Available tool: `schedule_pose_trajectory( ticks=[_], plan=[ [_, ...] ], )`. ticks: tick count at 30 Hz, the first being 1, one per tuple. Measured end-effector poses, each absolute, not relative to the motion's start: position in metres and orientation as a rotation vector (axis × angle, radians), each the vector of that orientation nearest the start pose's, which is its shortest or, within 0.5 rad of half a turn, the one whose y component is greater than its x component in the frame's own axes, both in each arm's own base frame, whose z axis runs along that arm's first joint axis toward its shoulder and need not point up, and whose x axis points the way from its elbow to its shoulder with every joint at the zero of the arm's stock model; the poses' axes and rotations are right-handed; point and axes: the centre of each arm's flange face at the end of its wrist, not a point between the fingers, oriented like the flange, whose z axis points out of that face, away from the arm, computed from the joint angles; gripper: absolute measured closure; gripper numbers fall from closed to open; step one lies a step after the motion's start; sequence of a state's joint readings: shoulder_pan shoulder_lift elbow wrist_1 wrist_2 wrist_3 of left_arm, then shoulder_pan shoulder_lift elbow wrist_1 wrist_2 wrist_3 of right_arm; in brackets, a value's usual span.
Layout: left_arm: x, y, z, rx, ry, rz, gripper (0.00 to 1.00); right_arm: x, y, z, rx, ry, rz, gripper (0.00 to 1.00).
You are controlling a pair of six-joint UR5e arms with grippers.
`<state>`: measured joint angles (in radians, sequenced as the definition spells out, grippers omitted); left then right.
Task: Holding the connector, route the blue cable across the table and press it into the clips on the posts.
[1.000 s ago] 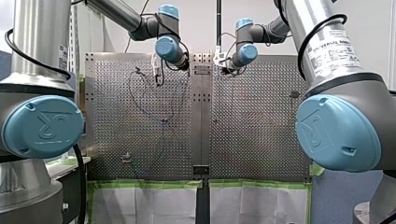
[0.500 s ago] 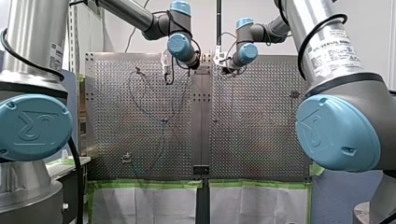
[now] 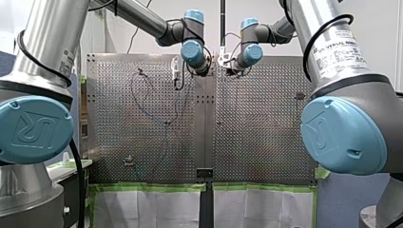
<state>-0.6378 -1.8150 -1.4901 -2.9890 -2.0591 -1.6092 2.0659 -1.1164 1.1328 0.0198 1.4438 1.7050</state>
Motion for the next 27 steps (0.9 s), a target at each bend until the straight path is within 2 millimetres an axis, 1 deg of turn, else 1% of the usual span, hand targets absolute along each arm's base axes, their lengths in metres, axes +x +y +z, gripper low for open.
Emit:
schedule_pose_trajectory(
  ticks=[3, 6, 13, 19, 21, 24, 27],
  plan=[
    [0.422, -0.417, 0.407, 0.086, 1.587, -0.124, 0.00, 0.449, -0.523, 0.435, 1.658, -1.001, 1.717, 1.00],
    [0.430, -0.420, 0.410, 0.077, 1.579, -0.120, 0.00, 0.450, -0.523, 0.435, 1.658, -1.000, 1.717, 1.00],
    [0.443, -0.421, 0.432, 0.048, 1.541, -0.128, 0.00, 0.450, -0.523, 0.434, 1.658, -0.999, 1.718, 1.00],
    [0.455, -0.420, 0.458, 0.029, 1.498, -0.147, 0.00, 0.449, -0.524, 0.434, 1.655, -1.002, 1.717, 1.00],
    [0.458, -0.419, 0.463, 0.026, 1.491, -0.150, 0.00, 0.449, -0.524, 0.434, 1.655, -1.002, 1.717, 1.00],
    [0.463, -0.421, 0.465, 0.033, 1.493, -0.153, 0.00, 0.448, -0.524, 0.435, 1.653, -1.002, 1.717, 1.00],
    [0.467, -0.427, 0.460, 0.047, 1.512, -0.149, 0.00, 0.448, -0.524, 0.435, 1.654, -1.003, 1.717, 1.00]
  ],
)
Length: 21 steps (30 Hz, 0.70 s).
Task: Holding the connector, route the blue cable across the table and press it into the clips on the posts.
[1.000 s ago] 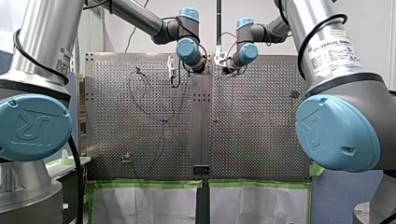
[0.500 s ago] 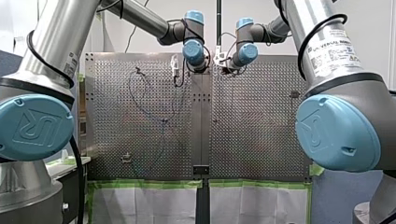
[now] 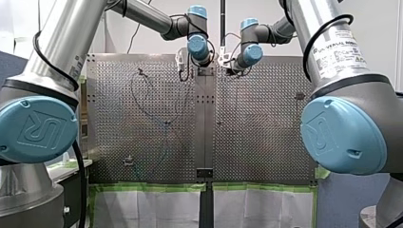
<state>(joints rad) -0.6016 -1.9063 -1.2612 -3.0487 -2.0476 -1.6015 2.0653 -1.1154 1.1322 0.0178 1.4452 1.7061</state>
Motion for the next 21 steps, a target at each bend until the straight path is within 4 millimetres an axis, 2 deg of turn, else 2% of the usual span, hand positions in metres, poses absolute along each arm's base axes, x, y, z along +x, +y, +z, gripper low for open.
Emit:
schedule_pose_trajectory(
  ticks=[10, 16, 21],
  plan=[
    [0.489, -0.438, 0.424, 0.065, 1.568, -0.115, 0.00, 0.448, -0.525, 0.435, 1.653, -1.002, 1.718, 1.00],
    [0.508, -0.441, 0.415, 0.039, 1.560, -0.098, 0.00, 0.449, -0.524, 0.435, 1.654, -1.002, 1.718, 1.00],
    [0.521, -0.437, 0.419, 0.015, 1.533, -0.098, 0.00, 0.449, -0.524, 0.435, 1.654, -1.001, 1.719, 1.00]
  ],
)
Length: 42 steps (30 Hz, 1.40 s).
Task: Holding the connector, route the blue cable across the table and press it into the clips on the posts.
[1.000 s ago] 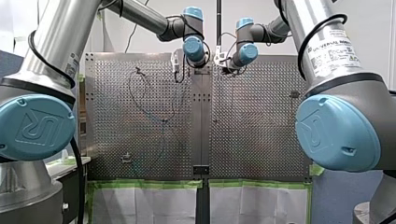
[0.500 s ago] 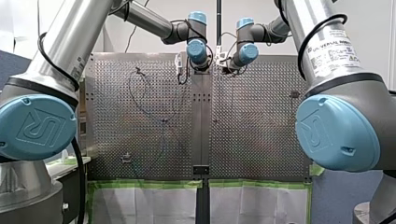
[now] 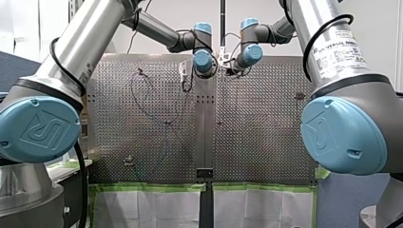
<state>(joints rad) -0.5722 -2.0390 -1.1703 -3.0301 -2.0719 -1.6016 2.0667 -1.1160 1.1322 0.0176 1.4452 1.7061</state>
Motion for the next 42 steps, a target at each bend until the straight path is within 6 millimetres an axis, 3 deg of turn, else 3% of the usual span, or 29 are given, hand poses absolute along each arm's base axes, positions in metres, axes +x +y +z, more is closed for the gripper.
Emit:
schedule_pose_trajectory(
  ticks=[15, 17, 18, 19, 20, 21, 22, 23, 24, 25, 42],
  plan=[
    [0.537, -0.436, 0.405, 0.009, 1.557, -0.070, 0.00, 0.450, -0.522, 0.435, 1.657, -1.000, 1.720, 1.00],
    [0.537, -0.438, 0.405, 0.009, 1.556, -0.069, 0.25, 0.450, -0.523, 0.435, 1.657, -1.001, 1.719, 1.00],
    [0.536, -0.439, 0.405, 0.009, 1.555, -0.070, 0.25, 0.450, -0.523, 0.435, 1.657, -1.001, 1.719, 1.00],
    [0.536, -0.441, 0.405, 0.009, 1.552, -0.072, 0.38, 0.450, -0.523, 0.435, 1.657, -1.001, 1.719, 1.00],
    [0.535, -0.442, 0.405, 0.009, 1.550, -0.073, 0.58, 0.450, -0.523, 0.435, 1.656, -1.001, 1.719, 1.00],
    [0.535, -0.442, 0.405, 0.010, 1.548, -0.074, 0.58, 0.450, -0.523, 0.435, 1.656, -1.001, 1.719, 1.00],
    [0.535, -0.443, 0.406, 0.010, 1.547, -0.075, 0.71, 0.450, -0.523, 0.435, 1.656, -1.001, 1.719, 1.00],
    [0.535, -0.443, 0.406, 0.011, 1.546, -0.075, 0.91, 0.450, -0.523, 0.435, 1.656, -1.001, 1.719, 1.00],
    [0.534, -0.444, 0.406, 0.011, 1.546, -0.075, 0.91, 0.450, -0.523, 0.435, 1.656, -1.001, 1.719, 1.00],
    [0.534, -0.444, 0.406, 0.011, 1.546, -0.075, 1.00, 0.450, -0.523, 0.435, 1.656, -1.001, 1.719, 1.00],
    [0.530, -0.444, 0.405, -0.012, 1.553, -0.047, 1.00, 0.451, -0.522, 0.434, 1.658, -1.000, 1.720, 1.00]
  ],
)
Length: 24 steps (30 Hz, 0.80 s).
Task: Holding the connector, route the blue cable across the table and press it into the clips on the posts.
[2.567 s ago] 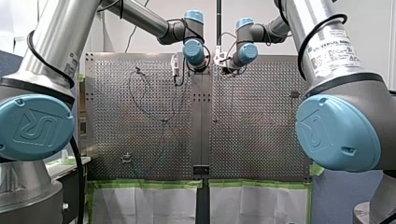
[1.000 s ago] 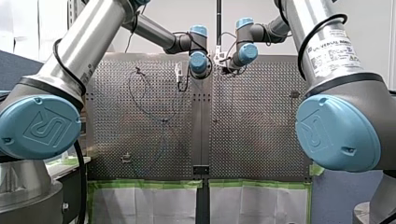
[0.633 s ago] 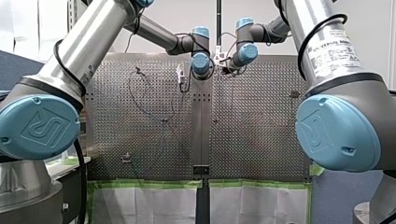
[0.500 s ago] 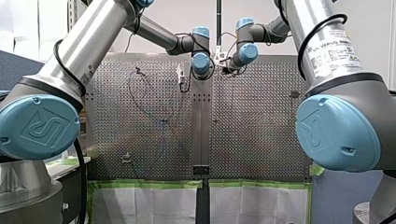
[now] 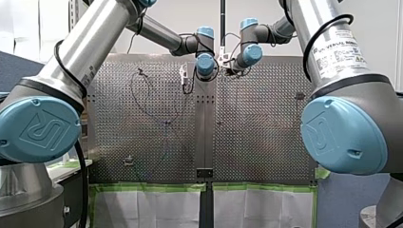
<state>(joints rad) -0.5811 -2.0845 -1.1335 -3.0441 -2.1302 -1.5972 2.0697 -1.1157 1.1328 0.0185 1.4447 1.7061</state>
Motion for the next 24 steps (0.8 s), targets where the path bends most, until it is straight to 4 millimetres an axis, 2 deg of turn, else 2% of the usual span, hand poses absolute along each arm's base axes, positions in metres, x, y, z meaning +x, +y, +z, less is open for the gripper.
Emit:
schedule_pose_trajectory(
  ticks=[7, 24],
  plan=[
    [0.521, -0.442, 0.392, -0.042, 1.578, -0.006, 1.00, 0.455, -0.517, 0.427, 1.679, -1.003, 1.714, 1.00],
    [0.507, -0.439, 0.338, -0.093, 1.590, -0.023, 1.00, 0.450, -0.499, 0.370, 1.787, -1.076, 1.633, 1.00]
  ],
)
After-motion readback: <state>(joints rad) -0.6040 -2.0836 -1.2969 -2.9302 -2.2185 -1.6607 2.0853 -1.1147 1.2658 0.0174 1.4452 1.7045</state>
